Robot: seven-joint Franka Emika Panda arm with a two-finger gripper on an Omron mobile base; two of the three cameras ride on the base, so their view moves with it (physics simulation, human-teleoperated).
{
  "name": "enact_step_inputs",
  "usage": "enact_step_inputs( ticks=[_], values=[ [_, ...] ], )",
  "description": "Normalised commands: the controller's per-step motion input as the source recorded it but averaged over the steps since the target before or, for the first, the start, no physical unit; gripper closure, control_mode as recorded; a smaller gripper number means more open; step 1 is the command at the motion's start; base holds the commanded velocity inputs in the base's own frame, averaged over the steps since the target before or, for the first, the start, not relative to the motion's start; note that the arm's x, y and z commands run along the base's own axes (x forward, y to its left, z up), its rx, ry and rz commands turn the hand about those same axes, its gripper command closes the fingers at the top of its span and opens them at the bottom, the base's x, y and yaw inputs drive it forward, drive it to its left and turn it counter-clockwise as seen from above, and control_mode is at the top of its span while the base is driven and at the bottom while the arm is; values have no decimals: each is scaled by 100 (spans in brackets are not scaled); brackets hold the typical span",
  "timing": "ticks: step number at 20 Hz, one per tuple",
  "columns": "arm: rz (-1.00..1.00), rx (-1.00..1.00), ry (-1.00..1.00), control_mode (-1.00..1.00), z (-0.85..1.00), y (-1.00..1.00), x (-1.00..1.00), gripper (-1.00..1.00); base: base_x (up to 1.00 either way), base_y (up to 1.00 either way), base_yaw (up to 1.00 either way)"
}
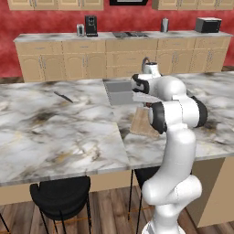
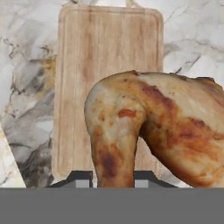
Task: Retrieve the chicken drumstick from the fridge and place it on the cutting board.
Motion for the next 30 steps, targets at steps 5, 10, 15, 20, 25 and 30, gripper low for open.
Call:
enact_step_inputs(
  ticks=[5, 10, 15, 20, 25, 30],
  values=[
    [0, 0, 6, -100, -68, -9, 65, 100, 0, 0, 0],
    [0, 0, 4, -100, -67, -8, 66, 100, 0, 0, 0],
    [0, 0, 3, -100, -58, -11, 50, 100, 0, 0, 0],
    [0, 0, 0, -100, -50, -19, 7, 100, 0, 0, 0],
    [0, 0, 9, -100, -28, -1, -7, 100, 0, 0, 0],
    [-3, 0, 17, -100, -21, 2, -22, 100, 0, 0, 0]
  ],
)
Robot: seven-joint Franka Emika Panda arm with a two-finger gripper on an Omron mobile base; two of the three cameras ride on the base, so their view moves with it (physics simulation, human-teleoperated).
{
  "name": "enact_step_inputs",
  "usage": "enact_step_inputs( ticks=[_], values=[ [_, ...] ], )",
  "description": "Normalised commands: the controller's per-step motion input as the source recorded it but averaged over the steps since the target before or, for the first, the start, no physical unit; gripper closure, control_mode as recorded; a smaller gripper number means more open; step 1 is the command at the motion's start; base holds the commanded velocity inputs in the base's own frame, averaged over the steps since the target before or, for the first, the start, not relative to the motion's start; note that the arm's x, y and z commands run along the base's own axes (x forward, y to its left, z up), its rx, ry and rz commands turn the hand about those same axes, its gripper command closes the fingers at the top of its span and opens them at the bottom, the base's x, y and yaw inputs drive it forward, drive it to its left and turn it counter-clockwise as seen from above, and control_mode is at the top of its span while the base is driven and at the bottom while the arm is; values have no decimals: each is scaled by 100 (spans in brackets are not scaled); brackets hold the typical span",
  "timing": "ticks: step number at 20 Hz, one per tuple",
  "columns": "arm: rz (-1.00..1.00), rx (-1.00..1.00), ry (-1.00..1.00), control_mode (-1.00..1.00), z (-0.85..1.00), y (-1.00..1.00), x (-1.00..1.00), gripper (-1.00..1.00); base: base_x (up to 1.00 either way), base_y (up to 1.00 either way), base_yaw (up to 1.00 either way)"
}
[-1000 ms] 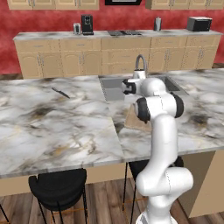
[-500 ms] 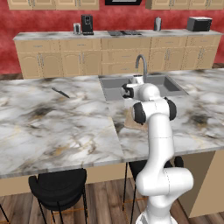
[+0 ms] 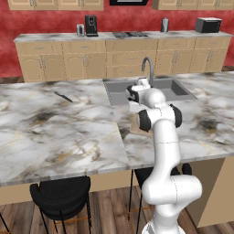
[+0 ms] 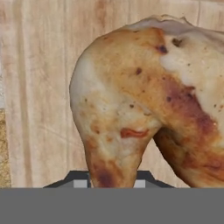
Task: Retrieve the chicken drumstick from the fridge and place it on the cutting board.
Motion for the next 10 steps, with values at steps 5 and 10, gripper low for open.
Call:
enact_step_inputs(
  ticks=[5, 10],
  values=[
    [-5, 0, 16, -100, -16, 3, -29, -100, 0, 0, 0],
    [-8, 0, 2, -100, -1, 0, -39, -100, 0, 0, 0]
  ],
)
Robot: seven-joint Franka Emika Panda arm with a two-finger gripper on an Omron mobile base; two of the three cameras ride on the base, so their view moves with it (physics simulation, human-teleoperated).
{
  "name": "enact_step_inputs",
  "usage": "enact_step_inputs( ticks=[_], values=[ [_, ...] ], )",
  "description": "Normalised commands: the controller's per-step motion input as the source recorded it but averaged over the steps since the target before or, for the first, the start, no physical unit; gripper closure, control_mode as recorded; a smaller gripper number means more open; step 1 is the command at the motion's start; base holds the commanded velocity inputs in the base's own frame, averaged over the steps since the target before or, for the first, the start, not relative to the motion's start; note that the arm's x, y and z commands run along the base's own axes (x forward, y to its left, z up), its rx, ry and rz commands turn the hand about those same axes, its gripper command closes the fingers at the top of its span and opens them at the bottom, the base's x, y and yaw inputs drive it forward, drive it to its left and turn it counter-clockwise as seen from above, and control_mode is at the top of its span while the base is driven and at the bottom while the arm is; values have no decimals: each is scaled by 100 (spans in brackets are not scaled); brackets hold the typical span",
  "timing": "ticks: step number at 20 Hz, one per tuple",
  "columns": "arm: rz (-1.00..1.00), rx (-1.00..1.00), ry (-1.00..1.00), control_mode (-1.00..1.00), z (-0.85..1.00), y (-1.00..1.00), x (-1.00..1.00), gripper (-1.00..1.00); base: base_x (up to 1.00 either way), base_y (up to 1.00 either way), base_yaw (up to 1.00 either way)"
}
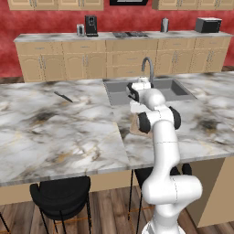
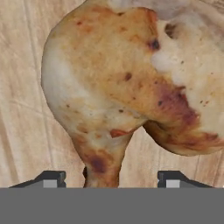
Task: Retrieve the chicken drumstick from the fridge and place it on the cutting board.
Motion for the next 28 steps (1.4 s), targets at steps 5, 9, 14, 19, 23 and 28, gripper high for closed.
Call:
enact_step_inputs(
  ticks=[5, 9, 14, 19, 23, 28],
  values=[
    [-1, 0, -3, -100, 1, 3, -21, -100, 0, 0, 0],
    [0, 0, -24, -100, 43, 12, -65, -100, 0, 0, 0],
    [0, 0, -39, -100, 47, 6, -97, -100, 0, 0, 0],
    [1, -6, -66, -100, 1, 3, -100, -100, 0, 0, 0],
    [2, -3, -47, -100, 36, 25, -97, -100, 0, 0, 0],
    [0, 1, 24, -100, 100, 3, -61, -100, 0, 0, 0]
  ],
)
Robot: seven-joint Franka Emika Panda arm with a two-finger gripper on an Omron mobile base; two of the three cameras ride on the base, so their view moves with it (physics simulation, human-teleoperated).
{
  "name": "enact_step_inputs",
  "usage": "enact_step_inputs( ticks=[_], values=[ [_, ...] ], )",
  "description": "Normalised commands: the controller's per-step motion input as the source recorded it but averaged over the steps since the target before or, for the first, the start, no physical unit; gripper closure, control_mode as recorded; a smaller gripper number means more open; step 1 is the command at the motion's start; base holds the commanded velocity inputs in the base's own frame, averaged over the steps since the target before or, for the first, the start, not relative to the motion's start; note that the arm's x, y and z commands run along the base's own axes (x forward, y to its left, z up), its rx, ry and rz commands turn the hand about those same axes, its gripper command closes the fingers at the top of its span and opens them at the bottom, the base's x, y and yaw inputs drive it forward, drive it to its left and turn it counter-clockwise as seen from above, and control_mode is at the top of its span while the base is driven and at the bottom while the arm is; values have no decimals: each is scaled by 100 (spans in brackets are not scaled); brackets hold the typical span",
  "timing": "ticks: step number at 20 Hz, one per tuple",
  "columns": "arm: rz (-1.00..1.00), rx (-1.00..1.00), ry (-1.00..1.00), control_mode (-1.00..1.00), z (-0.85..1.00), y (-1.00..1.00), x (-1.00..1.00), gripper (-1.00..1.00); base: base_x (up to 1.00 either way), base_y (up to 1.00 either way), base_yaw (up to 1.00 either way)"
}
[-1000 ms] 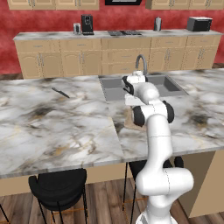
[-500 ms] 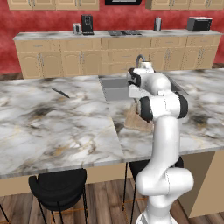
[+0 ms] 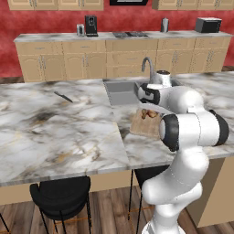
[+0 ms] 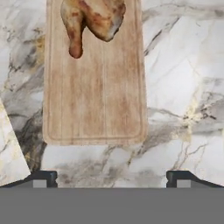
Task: Retrieve the chicken drumstick from the fridge and place it on the cutting board.
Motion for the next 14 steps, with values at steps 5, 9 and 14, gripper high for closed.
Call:
enact_step_inputs(
  ticks=[5, 9, 14],
  values=[
    [0, 4, 46, -100, 100, 0, -58, -100, 0, 0, 0],
    [0, 8, 25, -100, 62, 0, -90, -100, 0, 0, 0],
    [5, -2, -3, -100, -36, 0, -100, -100, 0, 0, 0]
  ],
)
